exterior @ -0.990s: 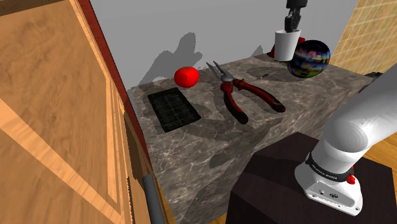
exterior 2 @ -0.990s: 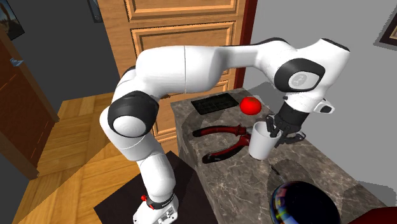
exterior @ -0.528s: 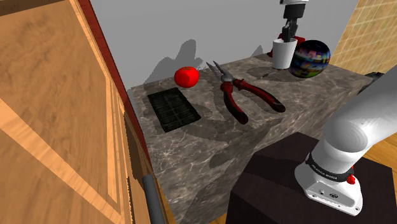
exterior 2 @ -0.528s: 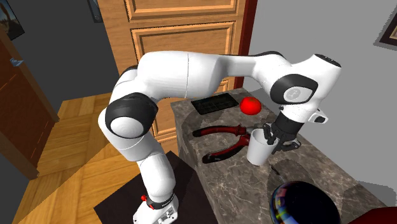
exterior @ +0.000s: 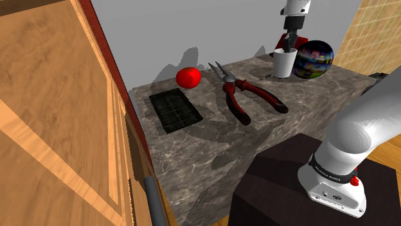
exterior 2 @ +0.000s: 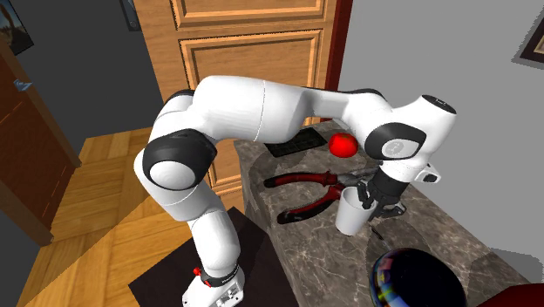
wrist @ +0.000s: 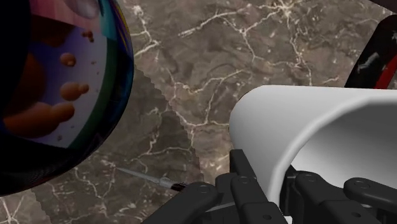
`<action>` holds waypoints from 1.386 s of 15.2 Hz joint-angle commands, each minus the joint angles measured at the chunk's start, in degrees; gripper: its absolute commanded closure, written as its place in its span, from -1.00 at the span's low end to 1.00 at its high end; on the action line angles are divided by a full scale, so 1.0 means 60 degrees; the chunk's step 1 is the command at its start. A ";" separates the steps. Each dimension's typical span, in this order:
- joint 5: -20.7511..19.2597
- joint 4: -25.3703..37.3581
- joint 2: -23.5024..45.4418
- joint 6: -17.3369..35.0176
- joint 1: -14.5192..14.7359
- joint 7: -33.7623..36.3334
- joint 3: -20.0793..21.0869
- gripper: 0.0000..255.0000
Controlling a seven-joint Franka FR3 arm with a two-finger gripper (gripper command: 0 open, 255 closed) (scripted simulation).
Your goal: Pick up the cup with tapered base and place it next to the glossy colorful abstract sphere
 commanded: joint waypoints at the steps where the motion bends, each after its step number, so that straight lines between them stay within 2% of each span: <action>1: 0.0002 -0.0219 0.0035 0.0259 -0.0007 -0.0014 -0.0023 1.00; 9: 0.0012 -0.1088 0.0189 0.1274 -0.0029 -0.0066 -0.0110 1.00; 17: 0.0012 -0.1088 0.0189 0.1274 -0.0029 -0.0065 -0.0110 1.00; 18: 0.0012 -0.1089 0.0188 0.1274 -0.0029 -0.0065 -0.0110 -1.00; 21: 0.0011 -0.1089 0.0188 0.1274 -0.0029 -0.0065 -0.0109 -1.00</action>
